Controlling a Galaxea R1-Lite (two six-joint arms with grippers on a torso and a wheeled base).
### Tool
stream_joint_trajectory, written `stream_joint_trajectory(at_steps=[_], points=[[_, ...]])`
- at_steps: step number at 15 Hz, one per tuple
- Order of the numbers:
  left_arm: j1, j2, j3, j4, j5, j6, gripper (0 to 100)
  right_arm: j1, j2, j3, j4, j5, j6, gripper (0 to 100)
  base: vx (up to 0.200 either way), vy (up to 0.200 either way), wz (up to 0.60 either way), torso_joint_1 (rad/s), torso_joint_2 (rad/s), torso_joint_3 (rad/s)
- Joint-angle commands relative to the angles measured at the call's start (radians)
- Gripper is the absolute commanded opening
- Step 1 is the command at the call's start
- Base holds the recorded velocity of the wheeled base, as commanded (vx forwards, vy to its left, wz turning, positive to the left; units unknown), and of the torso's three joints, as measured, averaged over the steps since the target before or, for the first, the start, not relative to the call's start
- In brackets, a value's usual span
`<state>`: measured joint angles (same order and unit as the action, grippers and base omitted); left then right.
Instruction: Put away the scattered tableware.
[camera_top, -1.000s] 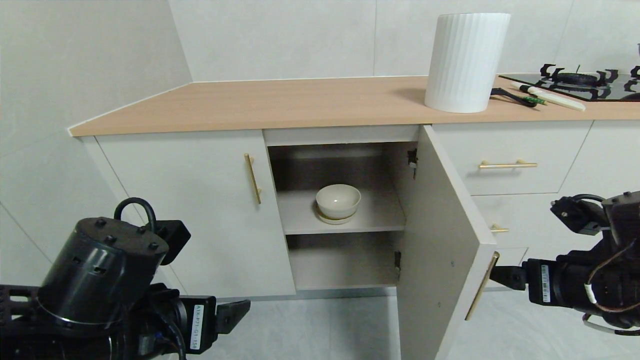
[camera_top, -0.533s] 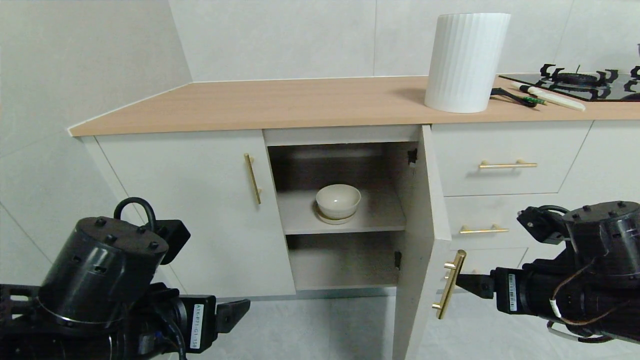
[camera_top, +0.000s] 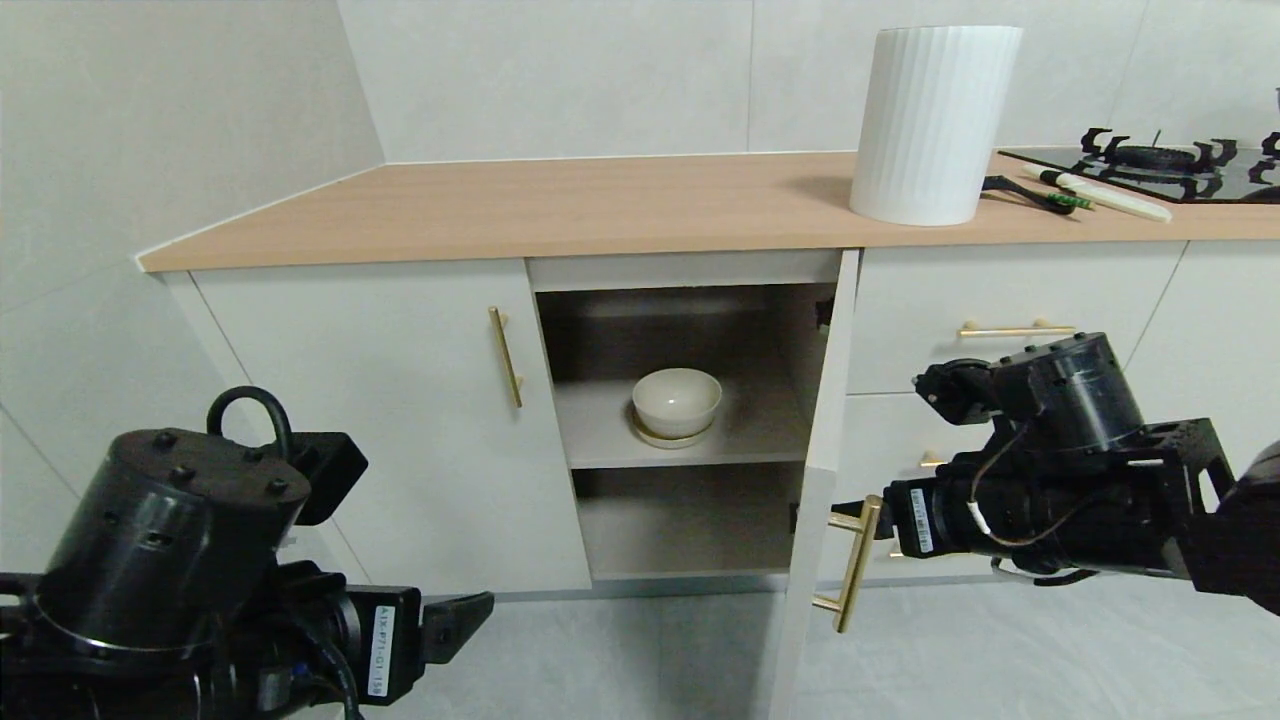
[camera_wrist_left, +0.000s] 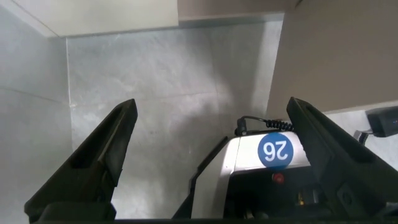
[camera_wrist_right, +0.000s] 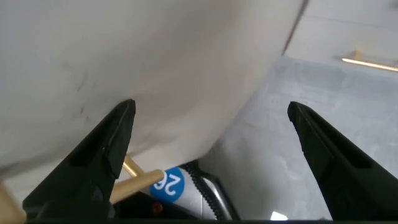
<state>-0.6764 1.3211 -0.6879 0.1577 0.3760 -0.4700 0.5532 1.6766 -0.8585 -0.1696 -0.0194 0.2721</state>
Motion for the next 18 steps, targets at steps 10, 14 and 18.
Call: stream_joint_trajectory(at_steps=[10,14,18], points=[[0.004,0.013,0.034,-0.075,0.020,0.005,100,0.007,0.170,-0.048,-0.154,-0.010,0.127,100,0.020,0.000,0.00,0.000,0.00,0.001],[0.004,0.013,0.037,-0.075,0.020,0.008,100,0.007,0.216,-0.050,-0.205,-0.021,0.142,100,0.200,0.000,0.00,0.000,0.00,0.000],[0.004,0.017,0.041,-0.073,0.020,0.011,100,0.007,0.233,-0.053,-0.225,-0.039,0.151,100,0.000,0.000,0.00,0.000,0.00,0.000]])
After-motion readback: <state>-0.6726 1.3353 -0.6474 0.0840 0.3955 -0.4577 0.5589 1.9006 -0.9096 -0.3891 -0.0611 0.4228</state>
